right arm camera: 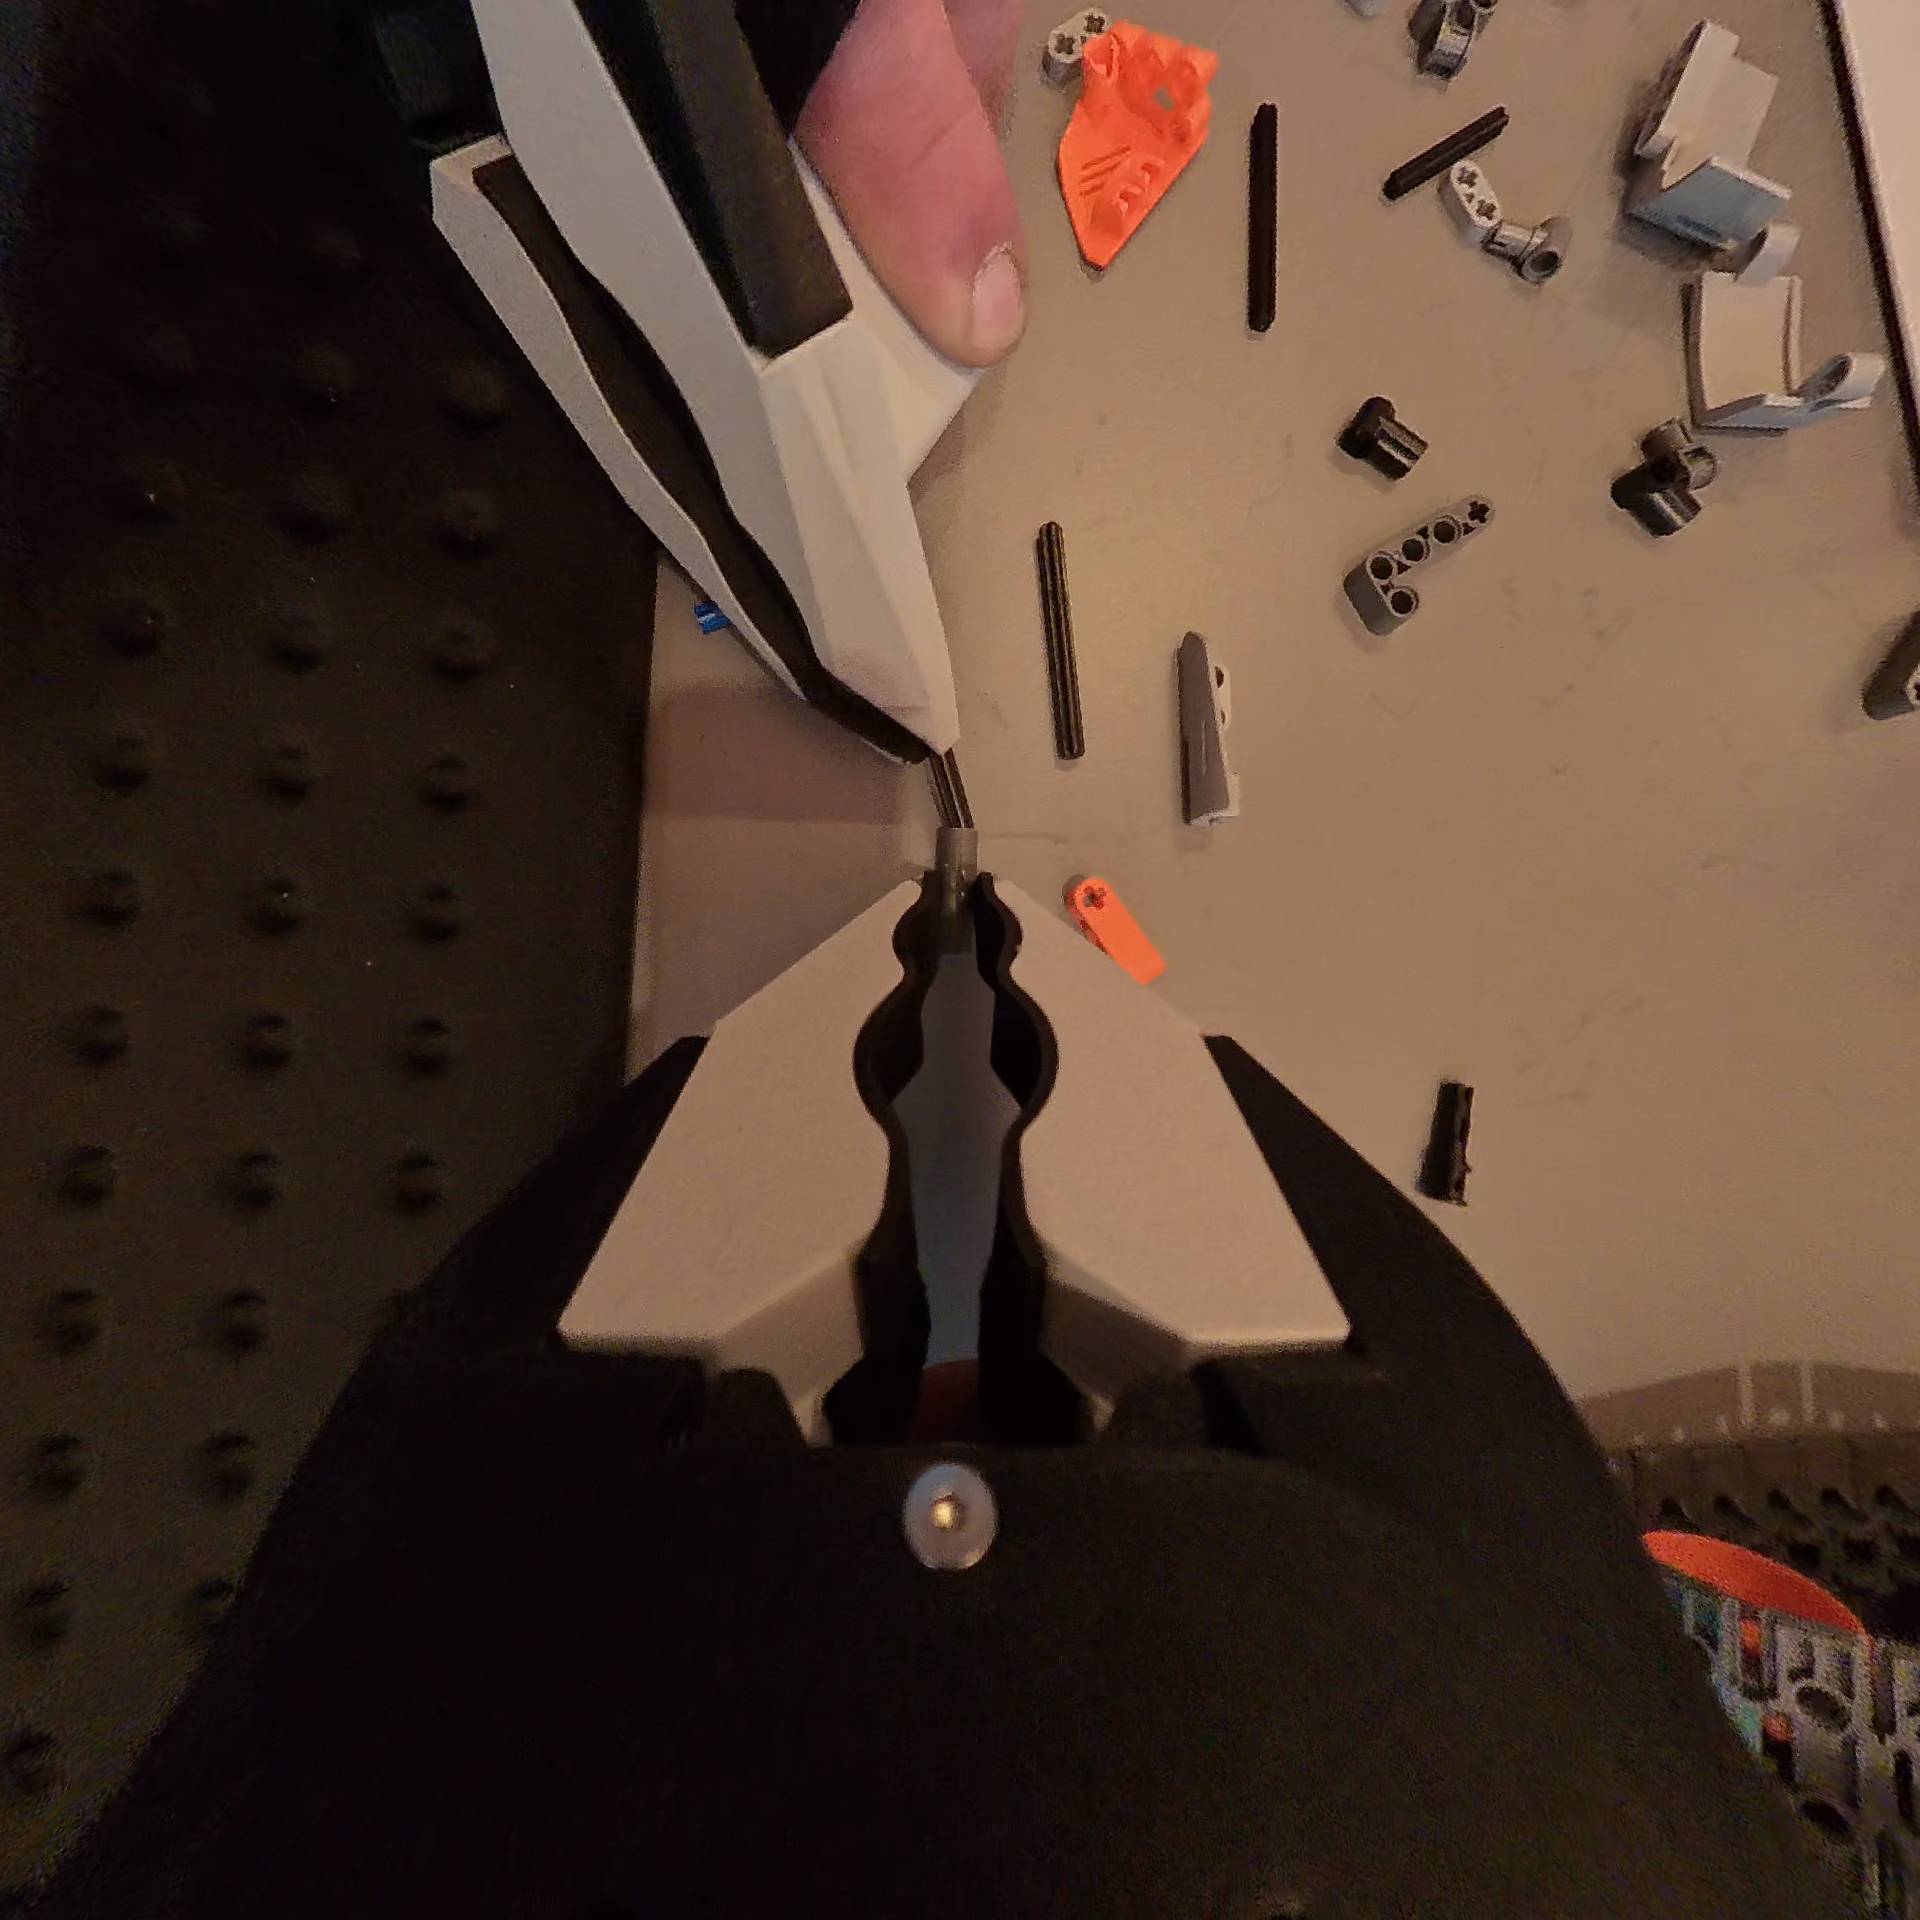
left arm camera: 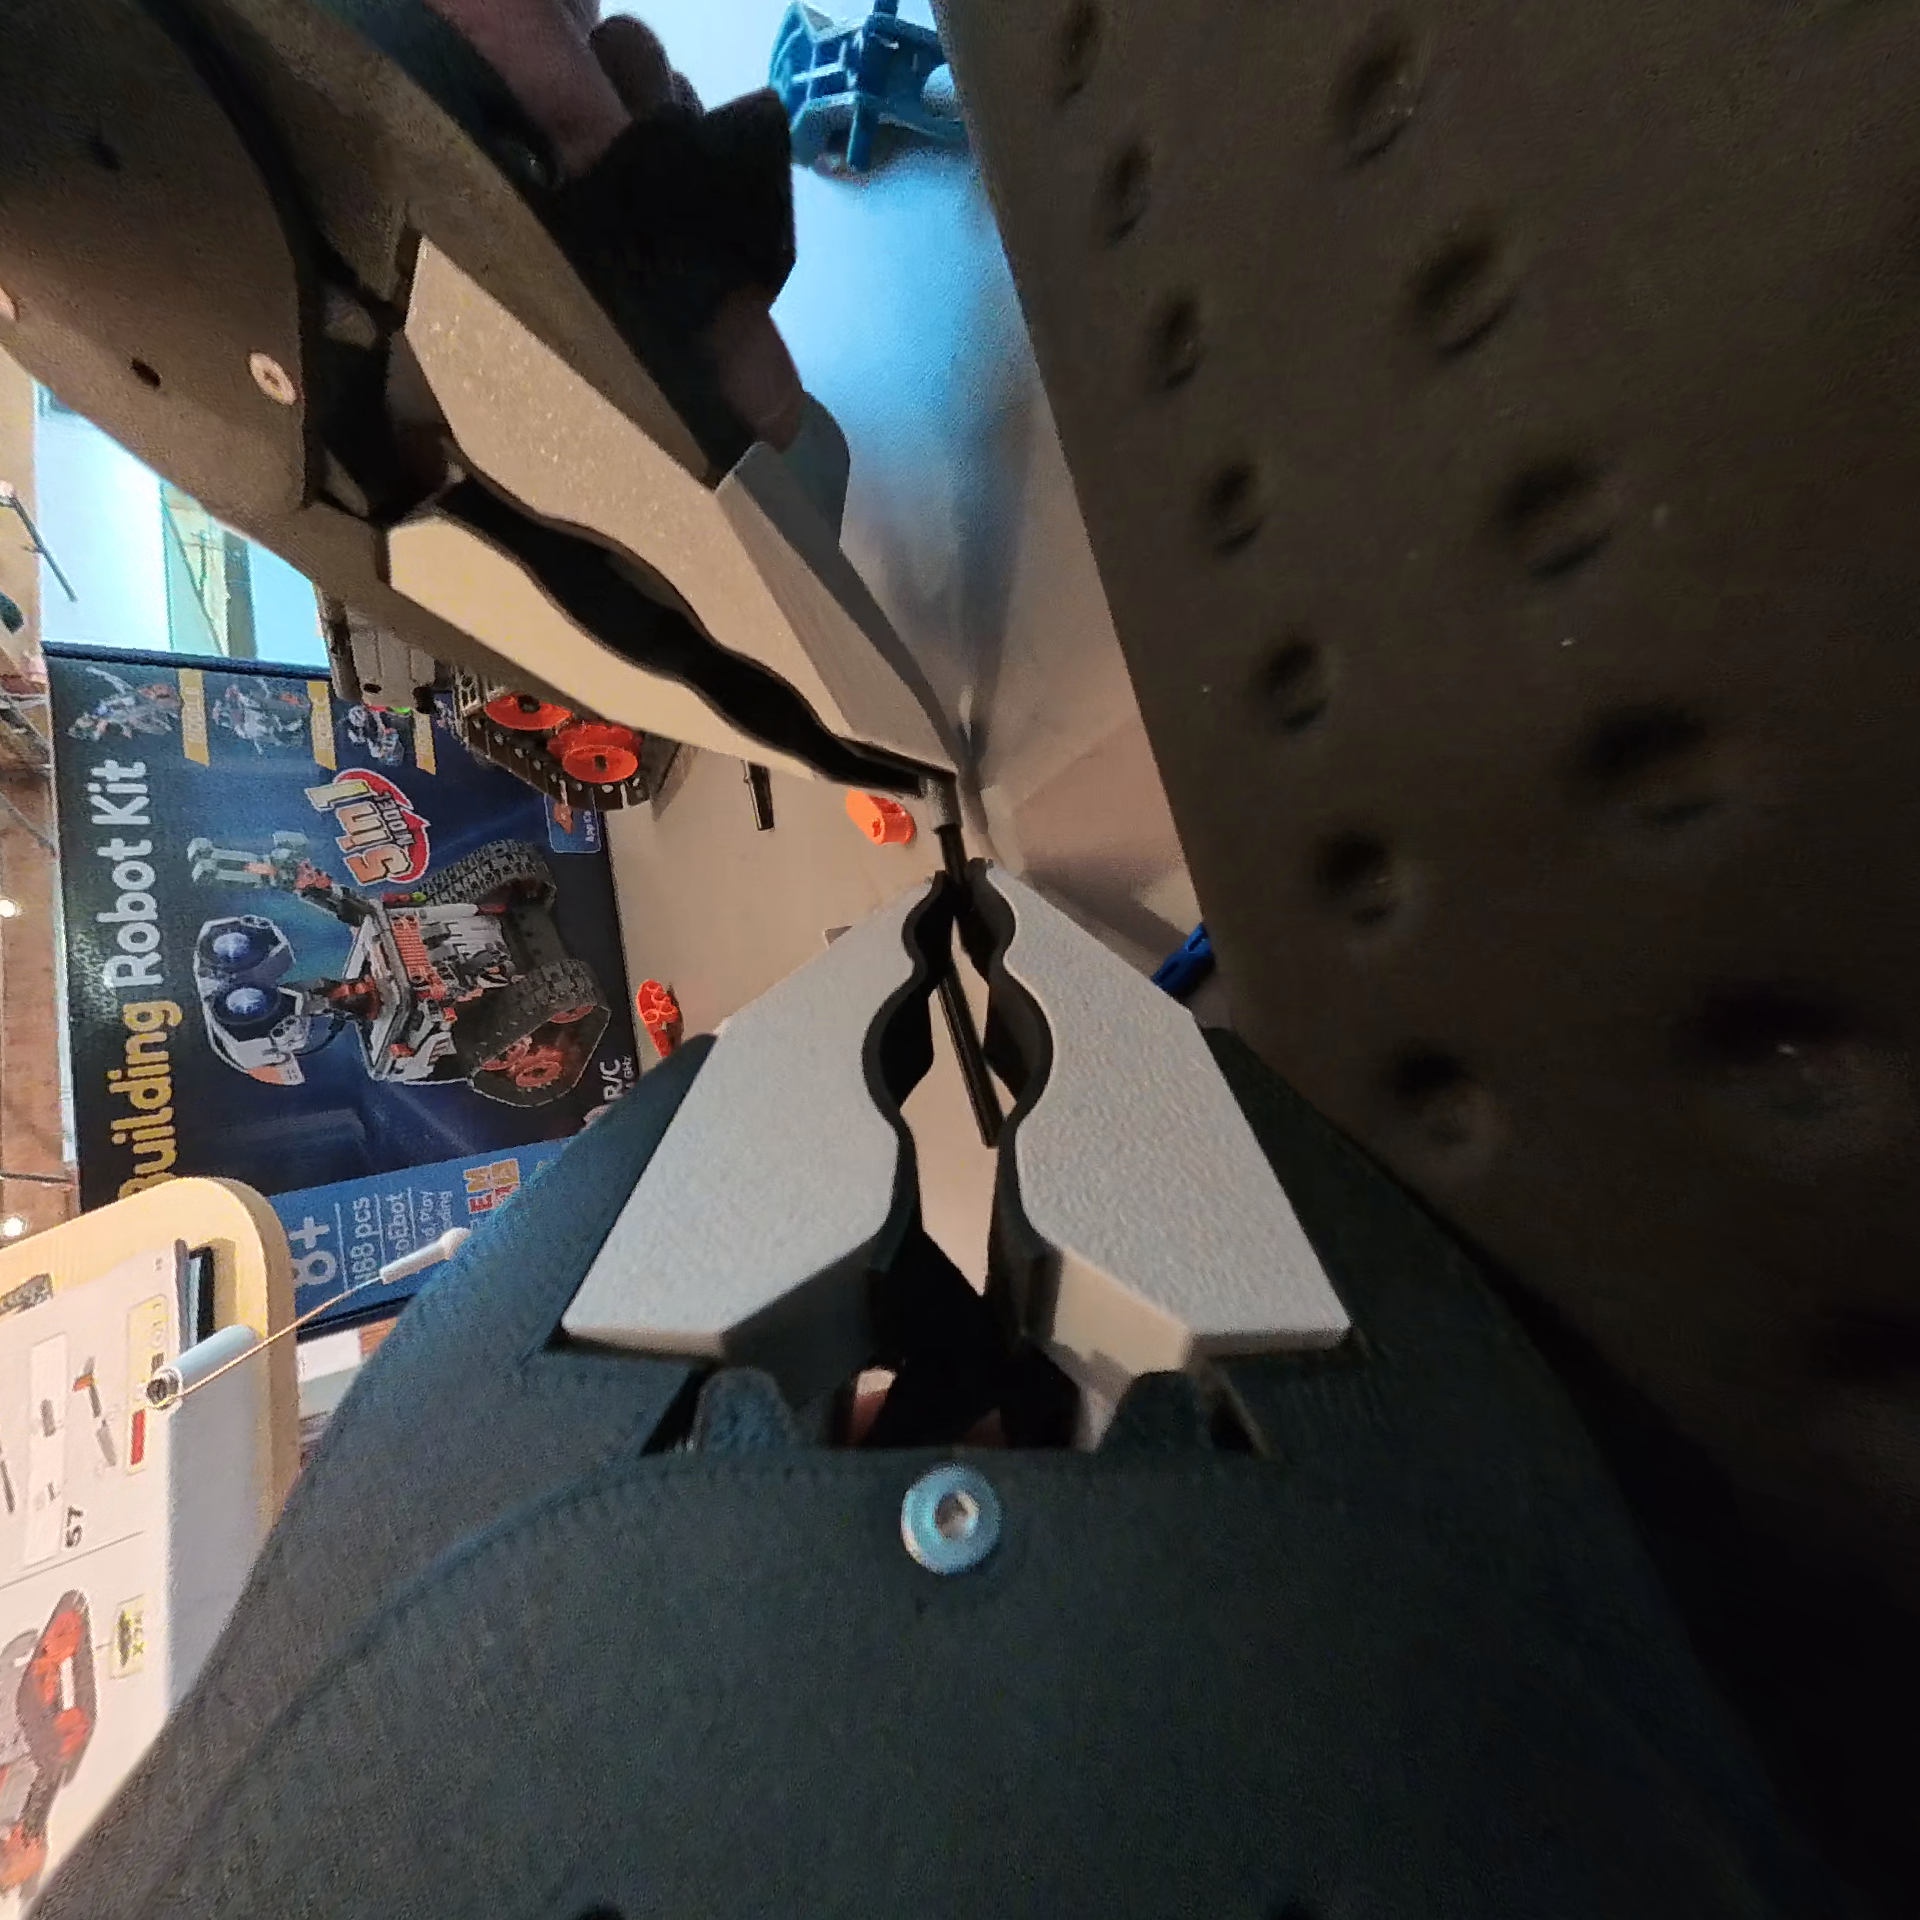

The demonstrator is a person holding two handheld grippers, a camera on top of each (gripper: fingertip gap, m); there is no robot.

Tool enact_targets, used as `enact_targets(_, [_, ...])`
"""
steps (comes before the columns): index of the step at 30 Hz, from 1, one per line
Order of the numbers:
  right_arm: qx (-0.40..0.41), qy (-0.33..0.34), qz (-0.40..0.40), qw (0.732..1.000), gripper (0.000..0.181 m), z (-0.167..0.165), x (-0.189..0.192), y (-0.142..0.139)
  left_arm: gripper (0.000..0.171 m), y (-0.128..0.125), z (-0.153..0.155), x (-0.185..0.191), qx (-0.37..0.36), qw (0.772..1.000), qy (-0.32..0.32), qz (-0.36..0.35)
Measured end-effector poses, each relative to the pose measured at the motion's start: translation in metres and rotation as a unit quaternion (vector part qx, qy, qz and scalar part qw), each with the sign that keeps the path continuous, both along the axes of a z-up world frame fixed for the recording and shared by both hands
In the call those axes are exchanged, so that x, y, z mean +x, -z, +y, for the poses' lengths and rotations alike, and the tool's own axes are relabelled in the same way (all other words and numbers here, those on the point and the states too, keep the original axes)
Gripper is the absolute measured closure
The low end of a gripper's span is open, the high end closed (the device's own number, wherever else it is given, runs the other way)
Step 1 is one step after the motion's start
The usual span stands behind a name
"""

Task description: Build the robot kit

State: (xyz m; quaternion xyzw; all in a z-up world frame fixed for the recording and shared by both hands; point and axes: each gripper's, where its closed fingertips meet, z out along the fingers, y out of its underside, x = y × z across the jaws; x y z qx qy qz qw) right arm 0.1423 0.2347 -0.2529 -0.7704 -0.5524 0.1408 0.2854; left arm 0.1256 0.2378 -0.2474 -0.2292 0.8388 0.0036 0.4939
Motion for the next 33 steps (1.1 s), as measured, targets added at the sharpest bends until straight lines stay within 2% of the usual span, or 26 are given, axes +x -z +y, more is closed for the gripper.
enact_targets(7, [-0.051, -0.035, 0.02, 0.998, 0.178, 0.001, -0.002, 0.003, 0.171, 0.0, -0.003, 0.002, -0.012, 1.0, 0.022, -0.003])
enact_targets(16, [-0.046, -0.034, 0.033, 0.998, 0.178, 0.0, -0.004, 0.003, 0.167, 0.001, 0.004, -0.002, -0.137, 0.99, -0.032, 0.005])
enact_targets(20, [-0.048, -0.033, 0.038, 0.998, 0.178, 0.0, -0.004, 0.003, 0.152, 0.002, 0.006, -0.004, -0.206, 0.976, -0.064, 0.02])
enact_targets(26, [-0.051, -0.031, 0.045, 0.997, 0.178, 0.0, -0.004, 0.003, 0.167, 0.009, 0.004, -0.001, -0.325, 0.937, -0.108, 0.066])
enact_targets(30, [-0.055, -0.026, 0.054, 0.997, 0.178, 0.0, -0.003, 0.003, 0.167, 0.01, 0.006, -0.001, -0.383, 0.911, -0.135, 0.076])
enact_targets(33, [-0.054, -0.023, 0.058, 0.997, 0.178, 0.001, -0.002, 0.003, 0.168, 0.01, 0.006, -0.002, -0.377, 0.914, -0.129, 0.074])
